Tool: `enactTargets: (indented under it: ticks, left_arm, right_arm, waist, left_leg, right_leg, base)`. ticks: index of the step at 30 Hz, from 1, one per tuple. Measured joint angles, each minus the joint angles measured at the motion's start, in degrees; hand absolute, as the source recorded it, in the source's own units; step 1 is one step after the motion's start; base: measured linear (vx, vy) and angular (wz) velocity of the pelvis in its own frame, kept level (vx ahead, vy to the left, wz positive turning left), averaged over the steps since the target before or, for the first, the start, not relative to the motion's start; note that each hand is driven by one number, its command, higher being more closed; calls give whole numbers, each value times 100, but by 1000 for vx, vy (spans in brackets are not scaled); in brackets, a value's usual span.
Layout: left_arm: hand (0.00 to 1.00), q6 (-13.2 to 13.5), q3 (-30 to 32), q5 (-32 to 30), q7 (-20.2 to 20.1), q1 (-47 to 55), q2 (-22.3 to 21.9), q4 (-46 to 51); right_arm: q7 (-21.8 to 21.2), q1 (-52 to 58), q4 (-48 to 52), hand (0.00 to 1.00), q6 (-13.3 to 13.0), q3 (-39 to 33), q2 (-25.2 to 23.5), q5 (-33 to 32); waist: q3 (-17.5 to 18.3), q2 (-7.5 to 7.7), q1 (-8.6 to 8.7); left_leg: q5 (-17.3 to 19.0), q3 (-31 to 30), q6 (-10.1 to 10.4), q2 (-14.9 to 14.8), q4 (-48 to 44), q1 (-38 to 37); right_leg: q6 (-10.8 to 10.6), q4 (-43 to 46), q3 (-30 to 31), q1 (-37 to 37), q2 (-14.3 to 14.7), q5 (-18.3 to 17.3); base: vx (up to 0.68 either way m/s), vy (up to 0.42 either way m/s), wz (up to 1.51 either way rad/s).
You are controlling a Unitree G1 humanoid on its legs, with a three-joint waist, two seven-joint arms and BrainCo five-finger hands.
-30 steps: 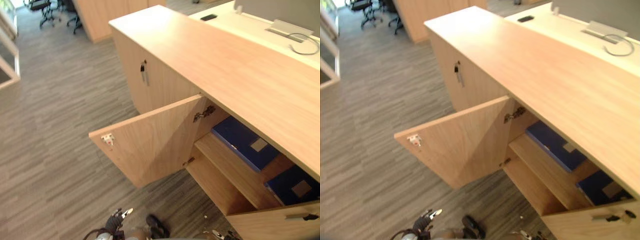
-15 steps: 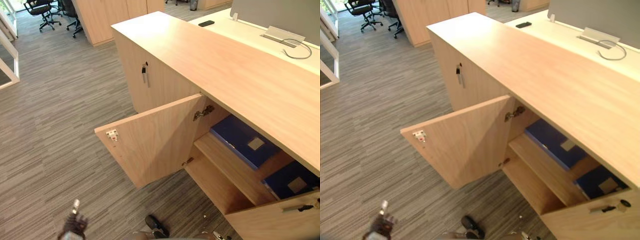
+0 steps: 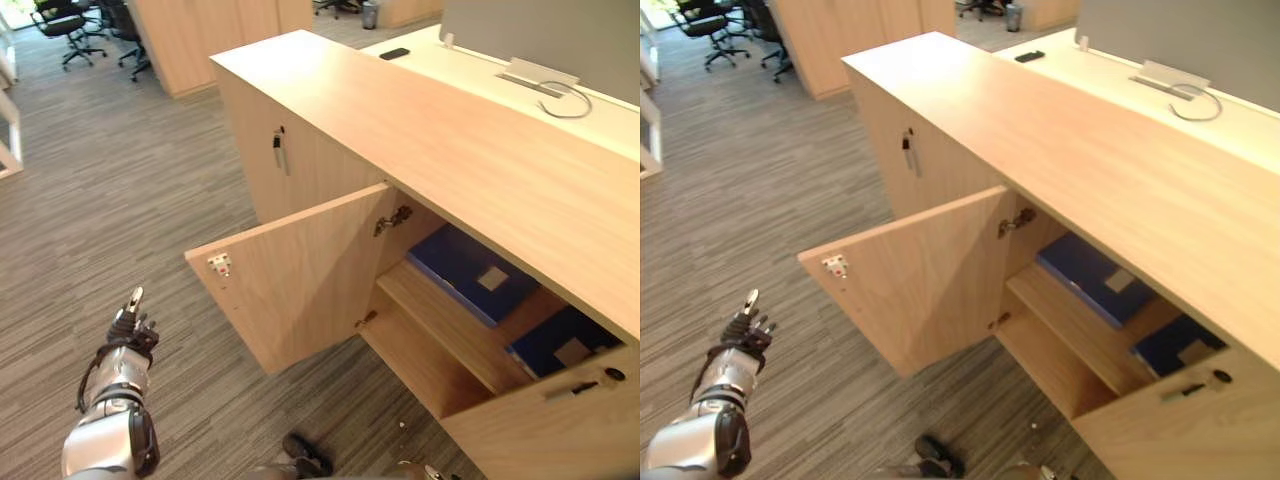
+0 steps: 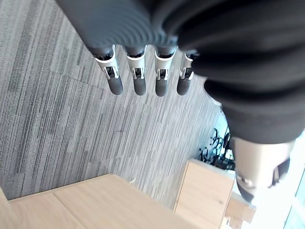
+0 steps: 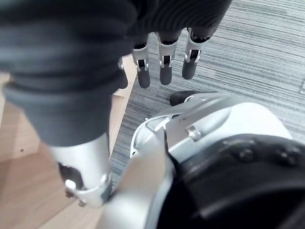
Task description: Walk over to the cabinet, pick up the folder, carry it to the office cabinet, place the folder inside the office cabinet, then close the office cabinet door
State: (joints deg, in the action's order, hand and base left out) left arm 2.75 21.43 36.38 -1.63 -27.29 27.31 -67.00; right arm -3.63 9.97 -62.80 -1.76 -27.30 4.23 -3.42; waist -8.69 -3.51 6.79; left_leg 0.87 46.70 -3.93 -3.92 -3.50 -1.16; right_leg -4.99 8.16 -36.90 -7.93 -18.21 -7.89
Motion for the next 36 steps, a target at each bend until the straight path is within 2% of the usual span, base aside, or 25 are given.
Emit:
enactTargets:
  ticks: [3, 7, 9, 12, 16, 18, 22, 25, 27, 30, 31, 33, 36]
  left_arm:
    - [0, 4, -554, -385, 5, -612, -60, -2]
    - [0, 24, -960, -682, 50, -833, -255, -34]
    - [0, 33, -1116, -707, 68, -840, -258, -141]
    - [0, 48, -1217, -735, 87, -829, -329, -349]
    - [0, 92, -1228, -792, 155, -722, -261, -348]
    - [0, 132, -1402, -907, 201, -718, -234, -344]
    - [0, 192, -2056, -1091, 341, -450, -236, 129]
    - [0, 348, -2895, -1139, 388, 186, -253, 1389]
    - [0, 499, -3783, -1052, 374, 788, -273, 2550]
    - [0, 440, -4762, -752, 240, 1250, -423, 3223]
    - [0, 460, -5382, -691, -111, 1545, -496, 3704]
    - [0, 356, -6074, -632, -541, 1669, -551, 4112]
    - [0, 24, -6872, -234, -1021, 1681, -980, 4423]
  right_arm:
    - [-8, 124, 3, 0, 10, -2, -95, -44]
    - [-11, 246, 7, 0, 12, -3, -117, -48]
    - [-10, 379, 6, 0, 12, -11, -112, -54]
    - [0, 491, 7, 0, 18, -11, -109, -91]
    - [8, 494, 7, 0, 49, 53, -113, -71]
    - [32, 506, 6, 0, 56, 52, -116, -29]
    - [77, 528, 16, 0, 54, 120, -105, 3]
    - [142, 530, 15, 0, 52, 152, -104, -6]
    - [187, 521, -5, 0, 58, 149, -78, -3]
    - [205, 394, -91, 0, 65, 148, -44, 7]
    - [206, 275, -195, 0, 68, 134, -38, 5]
    - [192, 176, -301, 0, 98, 86, -18, 13]
    - [135, 16, -451, 0, 166, -72, -13, 23]
  waist:
    - [53, 0, 142]
    - [49, 9, 319]
    - [47, 16, 334]
    - [34, 31, 290]
    - [19, 55, 199]
    - [-18, 86, 62]
    - [-46, 131, -14]
    - [-61, 165, -70]
    - [-62, 175, -244]
    - [-56, 183, -313]
    - [-48, 166, -320]
    - [-47, 194, -312]
    - [-48, 196, -232]
  left_leg:
    - [-153, 9, 103, 172, 395, 5]
    - [-225, 71, 208, 177, 539, -78]
    - [-253, 111, 250, 164, 550, -113]
    - [-357, 109, 321, 142, 599, -122]
    - [-568, 167, 356, 34, 785, -204]
    - [-638, 249, 346, -11, 839, -284]
    - [-635, 234, 344, 7, 859, -290]
    - [-608, 44, 309, 96, 863, -199]
    - [-577, -46, 264, 177, 863, -149]
    - [-533, -94, 201, 259, 863, -106]
    - [-512, -100, 173, 297, 863, -78]
    - [-489, -113, 140, 331, 863, -87]
    - [-448, -30, 87, 355, 863, -84]
  right_leg:
    - [61, -262, 97, 70, 102, 186]
    - [87, -387, 172, 49, 192, 241]
    - [63, -397, 257, 52, 212, 350]
    - [-21, -396, 271, 62, 243, 653]
    - [-72, -394, 283, 56, 405, 685]
    - [-71, -378, 333, 46, 455, 684]
    - [-58, -364, 344, 33, 410, 670]
    - [-114, -317, 226, 26, 312, 617]
    - [-116, -278, 145, 27, 234, 616]
    - [-140, -278, 145, 46, 198, 605]
    - [-140, -299, 180, 69, 182, 608]
    - [-140, -310, 250, 64, 173, 608]
    - [-140, -312, 270, 100, 134, 608]
  base:
    - [38, 4, -10]
    - [-3, -50, -10]
    - [10, -77, -6]
    - [28, -103, 9]
    - [35, -124, -7]
    - [18, -93, -15]
    - [11, -51, 1]
    - [1, -8, 31]
    - [4, 13, 27]
    - [-8, 13, 13]
    - [-15, 15, 7]
    - [-8, 8, 3]
    - [-29, 0, -13]
